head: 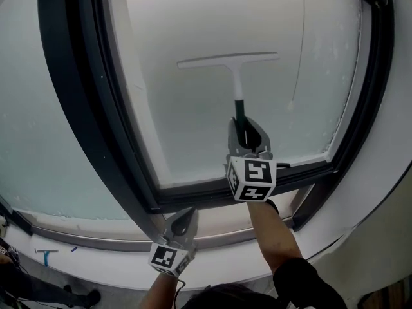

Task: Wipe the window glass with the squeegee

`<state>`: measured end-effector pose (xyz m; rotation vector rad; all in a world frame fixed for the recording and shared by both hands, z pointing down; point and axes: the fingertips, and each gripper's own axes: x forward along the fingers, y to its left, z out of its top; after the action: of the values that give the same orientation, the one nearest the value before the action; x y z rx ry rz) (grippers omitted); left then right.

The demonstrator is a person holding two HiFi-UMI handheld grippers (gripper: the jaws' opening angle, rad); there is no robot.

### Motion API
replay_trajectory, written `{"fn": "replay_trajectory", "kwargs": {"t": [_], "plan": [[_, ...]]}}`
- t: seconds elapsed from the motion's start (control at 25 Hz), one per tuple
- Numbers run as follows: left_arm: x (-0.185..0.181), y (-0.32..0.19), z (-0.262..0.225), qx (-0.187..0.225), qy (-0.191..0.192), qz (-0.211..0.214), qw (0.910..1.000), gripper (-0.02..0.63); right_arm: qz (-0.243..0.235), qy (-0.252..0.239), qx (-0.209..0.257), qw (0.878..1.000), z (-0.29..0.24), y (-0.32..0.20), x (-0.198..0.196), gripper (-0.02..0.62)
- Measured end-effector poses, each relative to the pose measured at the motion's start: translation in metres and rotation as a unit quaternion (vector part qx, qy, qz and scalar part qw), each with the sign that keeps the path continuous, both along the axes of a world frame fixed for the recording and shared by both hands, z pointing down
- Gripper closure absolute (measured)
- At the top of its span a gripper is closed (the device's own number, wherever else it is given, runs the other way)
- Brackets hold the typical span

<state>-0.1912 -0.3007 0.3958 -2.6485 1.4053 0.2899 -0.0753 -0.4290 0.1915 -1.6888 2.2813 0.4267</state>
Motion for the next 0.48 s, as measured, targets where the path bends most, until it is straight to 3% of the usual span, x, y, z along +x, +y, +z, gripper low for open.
{"fn": "replay_trajectory", "kwargs": {"t": [0.48], "plan": [[-0.001, 0.011, 0.005, -0.013, 0.001, -0.006, 0.9999, 0.607, 0.0, -0.007, -0.03, 1.0, 0.041, 0.01, 0.001, 0.502]]}}
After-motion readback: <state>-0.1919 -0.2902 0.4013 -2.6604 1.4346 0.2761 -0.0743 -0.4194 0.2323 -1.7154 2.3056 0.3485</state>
